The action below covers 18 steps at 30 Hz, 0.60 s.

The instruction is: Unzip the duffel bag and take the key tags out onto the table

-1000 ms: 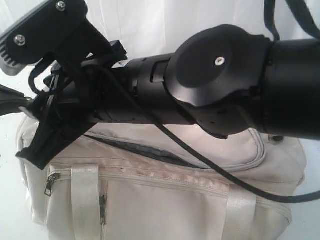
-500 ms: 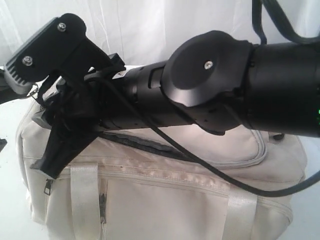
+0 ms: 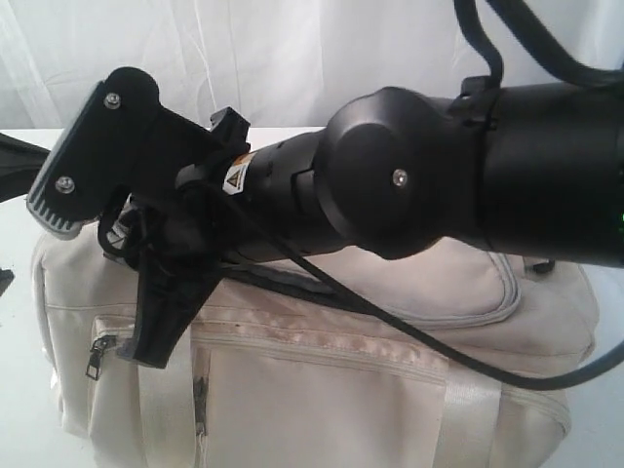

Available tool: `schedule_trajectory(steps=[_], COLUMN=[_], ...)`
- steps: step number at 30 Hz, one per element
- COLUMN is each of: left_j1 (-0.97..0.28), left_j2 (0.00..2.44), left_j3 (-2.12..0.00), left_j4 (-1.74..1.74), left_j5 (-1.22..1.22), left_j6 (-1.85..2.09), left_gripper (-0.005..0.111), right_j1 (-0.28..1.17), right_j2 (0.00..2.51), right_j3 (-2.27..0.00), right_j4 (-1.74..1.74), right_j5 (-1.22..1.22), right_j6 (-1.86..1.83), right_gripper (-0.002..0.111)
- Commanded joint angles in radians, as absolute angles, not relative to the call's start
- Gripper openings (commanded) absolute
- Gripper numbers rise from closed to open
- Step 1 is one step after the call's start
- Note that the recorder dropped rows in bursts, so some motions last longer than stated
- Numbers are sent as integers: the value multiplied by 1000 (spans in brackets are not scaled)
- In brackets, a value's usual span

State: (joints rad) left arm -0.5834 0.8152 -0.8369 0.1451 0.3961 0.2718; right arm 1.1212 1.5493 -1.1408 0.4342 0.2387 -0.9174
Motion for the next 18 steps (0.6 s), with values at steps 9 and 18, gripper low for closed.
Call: schedule_trajectory(steps=[9, 18], left_j1=[-581, -581], left_j2=[803, 803], left_j3=[-845, -845], left_j4=[144, 135], left_j5=[366, 366], left_j6=[266, 266], left_gripper=[0, 0], right_j1=[1084, 1075], right_j2=[1526, 1526], right_j3=[-1145, -1145], right_j4=[217, 213], right_j5=[253, 239], right_j6=[-735, -729], right_gripper=[26, 15])
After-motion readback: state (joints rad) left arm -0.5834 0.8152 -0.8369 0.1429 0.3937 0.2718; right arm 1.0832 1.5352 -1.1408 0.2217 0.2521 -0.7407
